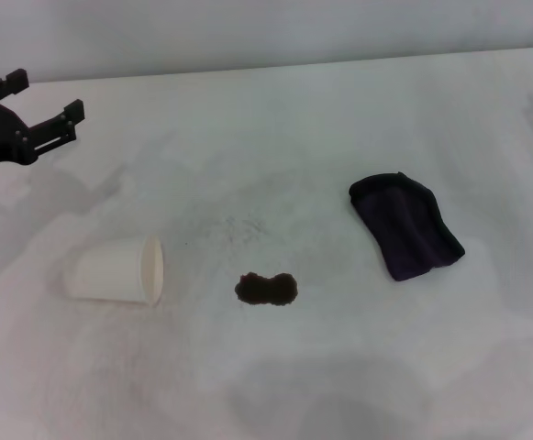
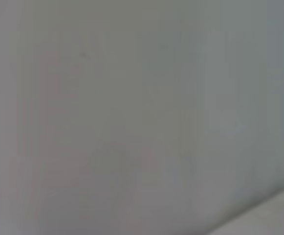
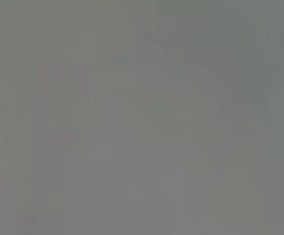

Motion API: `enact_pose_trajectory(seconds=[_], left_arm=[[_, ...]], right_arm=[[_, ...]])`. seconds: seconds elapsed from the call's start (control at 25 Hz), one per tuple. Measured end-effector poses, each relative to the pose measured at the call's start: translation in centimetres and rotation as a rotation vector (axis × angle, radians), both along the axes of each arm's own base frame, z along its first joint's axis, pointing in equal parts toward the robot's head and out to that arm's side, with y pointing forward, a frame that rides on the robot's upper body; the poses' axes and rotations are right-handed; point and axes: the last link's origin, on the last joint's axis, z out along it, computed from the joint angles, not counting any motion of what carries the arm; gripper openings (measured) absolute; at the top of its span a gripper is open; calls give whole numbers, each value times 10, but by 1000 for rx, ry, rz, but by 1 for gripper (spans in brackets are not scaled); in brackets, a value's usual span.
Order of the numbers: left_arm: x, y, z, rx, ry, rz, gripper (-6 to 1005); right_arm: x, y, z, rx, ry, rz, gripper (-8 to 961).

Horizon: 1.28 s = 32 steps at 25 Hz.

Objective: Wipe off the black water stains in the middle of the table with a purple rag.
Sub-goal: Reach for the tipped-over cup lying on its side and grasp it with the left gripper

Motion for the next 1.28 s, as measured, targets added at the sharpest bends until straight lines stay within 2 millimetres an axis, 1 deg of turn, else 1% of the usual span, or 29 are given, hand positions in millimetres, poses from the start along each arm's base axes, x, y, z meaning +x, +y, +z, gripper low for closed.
enact_pose_trajectory(seconds=[0.28, 0.4, 0.68, 0.8, 0.96, 1.12, 1.28], left_arm=[[13, -8, 28, -194, 165, -24, 887], [18, -10, 36, -264, 237, -33, 888], [32, -13, 46, -451, 468, -63, 888], [34, -12, 46, -497, 518, -61, 888], [39, -13, 40, -557, 618, -69, 887], [43, -17, 29, -578, 707, -111, 887], [47, -22, 19, -600, 755, -160, 888]], right_arm=[[3, -3, -3, -1, 38, -16, 871], [6, -8, -3, 6, 66, -19, 871], [9, -11, -1, 30, 195, -13, 871], [8, -10, -2, 25, 191, -8, 871], [5, -9, -6, 7, 182, 0, 871], [5, -10, -11, -7, 188, -2, 870], [8, -19, -14, 2, 208, -5, 870]])
